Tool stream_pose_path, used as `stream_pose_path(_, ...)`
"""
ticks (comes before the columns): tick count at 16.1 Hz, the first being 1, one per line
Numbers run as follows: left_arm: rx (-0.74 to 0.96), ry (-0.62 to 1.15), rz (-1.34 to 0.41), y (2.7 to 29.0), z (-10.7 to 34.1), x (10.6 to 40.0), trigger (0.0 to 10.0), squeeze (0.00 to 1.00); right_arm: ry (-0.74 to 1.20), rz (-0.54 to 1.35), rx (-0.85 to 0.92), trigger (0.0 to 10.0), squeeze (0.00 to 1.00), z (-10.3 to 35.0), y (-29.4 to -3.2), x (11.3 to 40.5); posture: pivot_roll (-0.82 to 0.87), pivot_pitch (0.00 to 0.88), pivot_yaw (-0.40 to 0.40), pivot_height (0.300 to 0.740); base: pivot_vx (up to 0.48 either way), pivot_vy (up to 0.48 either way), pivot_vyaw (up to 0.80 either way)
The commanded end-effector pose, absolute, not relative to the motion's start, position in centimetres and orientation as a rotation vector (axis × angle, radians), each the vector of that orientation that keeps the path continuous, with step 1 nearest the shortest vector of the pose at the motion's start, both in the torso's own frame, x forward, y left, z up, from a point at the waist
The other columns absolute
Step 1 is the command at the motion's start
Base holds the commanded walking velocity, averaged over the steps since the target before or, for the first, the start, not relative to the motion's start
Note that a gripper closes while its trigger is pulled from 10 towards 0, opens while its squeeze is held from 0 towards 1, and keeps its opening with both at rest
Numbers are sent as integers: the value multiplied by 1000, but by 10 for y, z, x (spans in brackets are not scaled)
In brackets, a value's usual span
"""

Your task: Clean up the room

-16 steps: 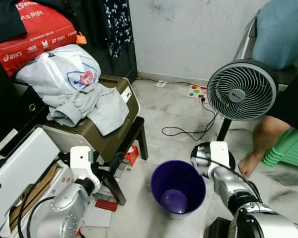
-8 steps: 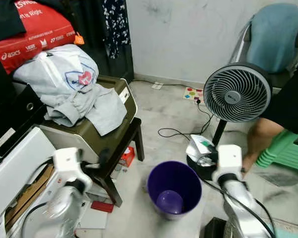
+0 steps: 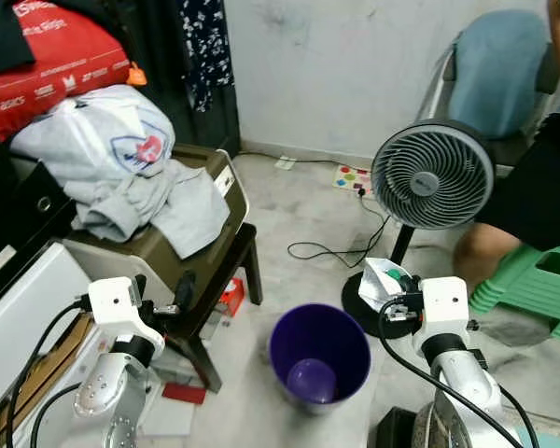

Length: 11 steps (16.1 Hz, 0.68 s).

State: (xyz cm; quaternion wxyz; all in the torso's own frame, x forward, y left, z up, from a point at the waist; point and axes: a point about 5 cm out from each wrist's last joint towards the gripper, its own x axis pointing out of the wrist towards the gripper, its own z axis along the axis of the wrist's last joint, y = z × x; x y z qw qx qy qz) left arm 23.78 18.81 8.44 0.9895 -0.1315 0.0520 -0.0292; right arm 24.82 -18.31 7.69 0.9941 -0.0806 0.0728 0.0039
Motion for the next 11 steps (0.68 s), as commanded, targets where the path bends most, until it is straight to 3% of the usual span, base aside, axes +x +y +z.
stream_pose_path(1,-263,108,-59,187,84,238,10000,0,136,6,-172,10000,0,82,-184,248,-72,0,41,740,311,0,0)
stream_pose_path(11,-258,125,-64,187,81,235,10000,0,177,10,-166,10000,0,80,-181,245,-64,0,42,740,327,0,0)
